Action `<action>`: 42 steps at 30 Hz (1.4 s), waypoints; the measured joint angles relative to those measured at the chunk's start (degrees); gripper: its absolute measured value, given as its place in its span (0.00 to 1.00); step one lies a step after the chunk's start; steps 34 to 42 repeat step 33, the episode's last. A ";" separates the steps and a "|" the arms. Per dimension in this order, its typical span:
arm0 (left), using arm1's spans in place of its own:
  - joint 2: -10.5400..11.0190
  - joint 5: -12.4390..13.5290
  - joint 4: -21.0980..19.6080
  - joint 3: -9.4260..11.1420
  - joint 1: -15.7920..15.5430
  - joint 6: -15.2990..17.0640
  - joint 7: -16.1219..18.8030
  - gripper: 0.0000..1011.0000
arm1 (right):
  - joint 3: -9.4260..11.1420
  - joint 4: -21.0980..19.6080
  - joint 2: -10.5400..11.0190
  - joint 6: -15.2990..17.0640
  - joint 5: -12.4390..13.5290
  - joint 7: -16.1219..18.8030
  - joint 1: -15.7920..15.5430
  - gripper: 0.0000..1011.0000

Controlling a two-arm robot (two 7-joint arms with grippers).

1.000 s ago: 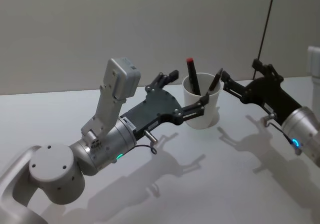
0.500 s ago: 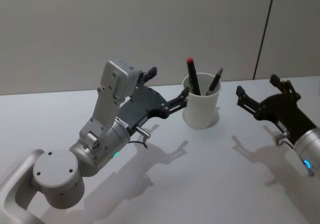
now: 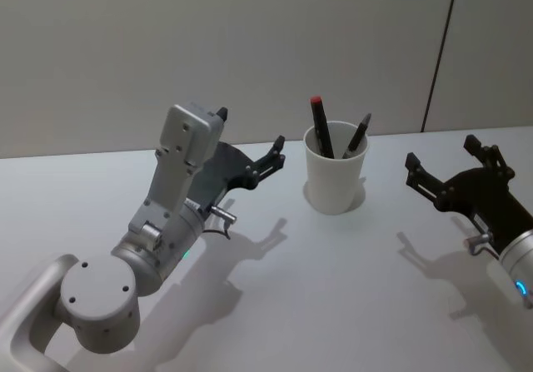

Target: Place the pen into the pen holder.

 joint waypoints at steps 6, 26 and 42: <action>0.00 0.44 0.04 0.02 0.07 0.06 0.99 0.99 | 0.00 -0.03 -0.01 -0.01 -0.01 0.00 -0.02 0.99; 0.02 0.44 0.02 -0.01 0.04 0.05 1.05 0.99 | -0.04 -0.03 -0.03 0.00 -0.01 0.01 -0.03 0.99; 0.02 0.43 0.01 -0.02 0.03 0.05 1.06 0.99 | -0.04 -0.02 -0.03 0.00 -0.01 0.01 -0.02 0.99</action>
